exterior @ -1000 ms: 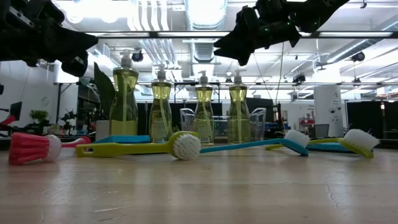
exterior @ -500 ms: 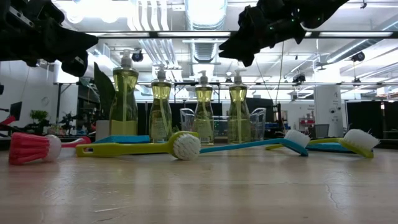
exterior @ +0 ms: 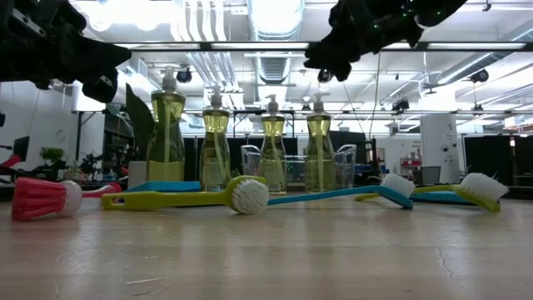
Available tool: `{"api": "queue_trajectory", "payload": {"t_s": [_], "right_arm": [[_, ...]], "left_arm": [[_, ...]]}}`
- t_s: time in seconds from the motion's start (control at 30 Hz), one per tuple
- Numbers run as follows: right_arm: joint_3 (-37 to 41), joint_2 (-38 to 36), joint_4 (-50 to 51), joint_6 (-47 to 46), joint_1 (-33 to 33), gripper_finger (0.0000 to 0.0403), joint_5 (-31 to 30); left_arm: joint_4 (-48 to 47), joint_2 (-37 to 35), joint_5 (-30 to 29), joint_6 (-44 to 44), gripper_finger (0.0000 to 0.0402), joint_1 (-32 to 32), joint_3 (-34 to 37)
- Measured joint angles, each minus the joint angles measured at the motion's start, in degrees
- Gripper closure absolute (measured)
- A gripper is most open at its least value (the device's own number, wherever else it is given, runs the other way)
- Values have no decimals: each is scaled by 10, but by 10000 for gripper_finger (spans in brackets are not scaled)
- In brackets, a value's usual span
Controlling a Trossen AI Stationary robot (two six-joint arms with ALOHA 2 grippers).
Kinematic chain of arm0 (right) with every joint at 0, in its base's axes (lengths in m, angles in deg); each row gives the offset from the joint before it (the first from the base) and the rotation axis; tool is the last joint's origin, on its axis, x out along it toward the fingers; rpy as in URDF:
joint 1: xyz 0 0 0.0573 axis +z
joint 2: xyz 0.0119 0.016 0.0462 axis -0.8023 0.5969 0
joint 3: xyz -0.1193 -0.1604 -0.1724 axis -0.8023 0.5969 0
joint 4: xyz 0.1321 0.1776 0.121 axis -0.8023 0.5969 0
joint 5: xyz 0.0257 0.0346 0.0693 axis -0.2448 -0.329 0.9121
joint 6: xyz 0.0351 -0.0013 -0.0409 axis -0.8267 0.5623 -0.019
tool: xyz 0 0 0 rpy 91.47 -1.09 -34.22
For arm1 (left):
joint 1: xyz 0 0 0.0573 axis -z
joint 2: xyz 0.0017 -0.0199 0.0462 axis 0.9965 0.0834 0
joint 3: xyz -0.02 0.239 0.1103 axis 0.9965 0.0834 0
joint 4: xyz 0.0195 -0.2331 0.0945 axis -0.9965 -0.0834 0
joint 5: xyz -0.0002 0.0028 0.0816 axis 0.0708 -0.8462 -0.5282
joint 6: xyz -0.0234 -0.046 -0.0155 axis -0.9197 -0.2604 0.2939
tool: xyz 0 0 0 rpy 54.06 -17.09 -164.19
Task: Pick & Place Kitchen Sink Supplies
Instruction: Put the blue sponge into the green bin
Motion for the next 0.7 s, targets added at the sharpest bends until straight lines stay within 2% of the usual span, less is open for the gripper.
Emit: {"api": "queue_trajectory", "payload": {"t_s": [0.23, 0.4, 0.5, 0.7], "right_arm": [[0, -14, 139, -56, 0, 267, -1], [1, -15, 274, -110, 0, 274, -12], [10, -15, 343, -146, 0, 278, -47], [32, -14, 461, -208, 0, 275, -163]], "left_arm": [[0, 0, 0, 0, 401, 0, 0], [0, 0, 0, 0, 401, 0, 0], [0, 0, 0, 0, 401, 0, 0], [0, 0, 0, 0, 401, 0, 0]]}}
